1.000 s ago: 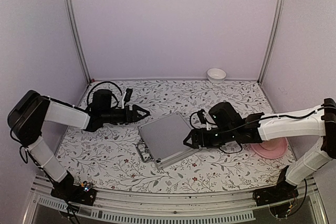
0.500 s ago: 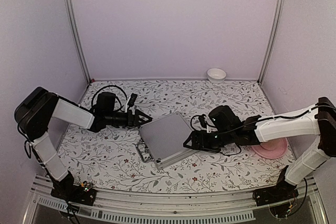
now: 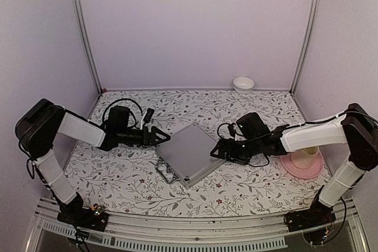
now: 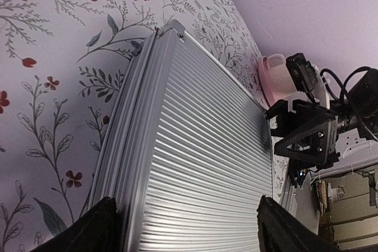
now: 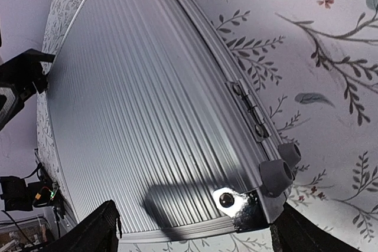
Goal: Pack up texas hold em set
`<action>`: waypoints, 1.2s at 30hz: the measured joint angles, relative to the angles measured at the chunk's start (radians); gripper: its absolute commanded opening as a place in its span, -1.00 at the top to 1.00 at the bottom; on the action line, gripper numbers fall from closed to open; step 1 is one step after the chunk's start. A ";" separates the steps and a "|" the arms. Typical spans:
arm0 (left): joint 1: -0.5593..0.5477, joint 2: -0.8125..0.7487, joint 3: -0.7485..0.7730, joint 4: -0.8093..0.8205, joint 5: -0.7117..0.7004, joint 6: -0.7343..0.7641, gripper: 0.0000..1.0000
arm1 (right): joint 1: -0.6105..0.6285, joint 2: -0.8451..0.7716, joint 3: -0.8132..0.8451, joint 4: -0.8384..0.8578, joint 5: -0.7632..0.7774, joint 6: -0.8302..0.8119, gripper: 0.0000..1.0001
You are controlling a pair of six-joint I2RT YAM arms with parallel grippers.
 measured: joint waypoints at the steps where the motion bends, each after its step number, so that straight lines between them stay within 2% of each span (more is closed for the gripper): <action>1: -0.005 -0.004 -0.003 -0.003 -0.004 -0.001 -0.63 | -0.014 0.015 0.013 0.000 0.002 -0.013 -0.74; 15: -0.144 -0.019 -0.019 0.027 -0.079 -0.110 -0.63 | -0.154 0.249 0.249 0.029 0.060 -0.211 -0.73; 23: -0.253 0.029 -0.023 0.150 -0.065 -0.216 -0.62 | -0.213 0.272 0.281 0.072 0.062 -0.283 -0.73; 26: -0.270 0.031 -0.024 0.170 -0.061 -0.215 -0.62 | -0.237 0.238 0.278 0.074 0.061 -0.306 -0.73; 29: -0.271 -0.001 -0.025 0.116 -0.101 -0.162 -0.63 | -0.249 0.150 0.265 0.050 0.085 -0.330 -0.73; 36: -0.271 -0.244 -0.025 -0.102 -0.351 0.051 -0.70 | -0.251 -0.145 0.181 -0.046 0.102 -0.333 -0.70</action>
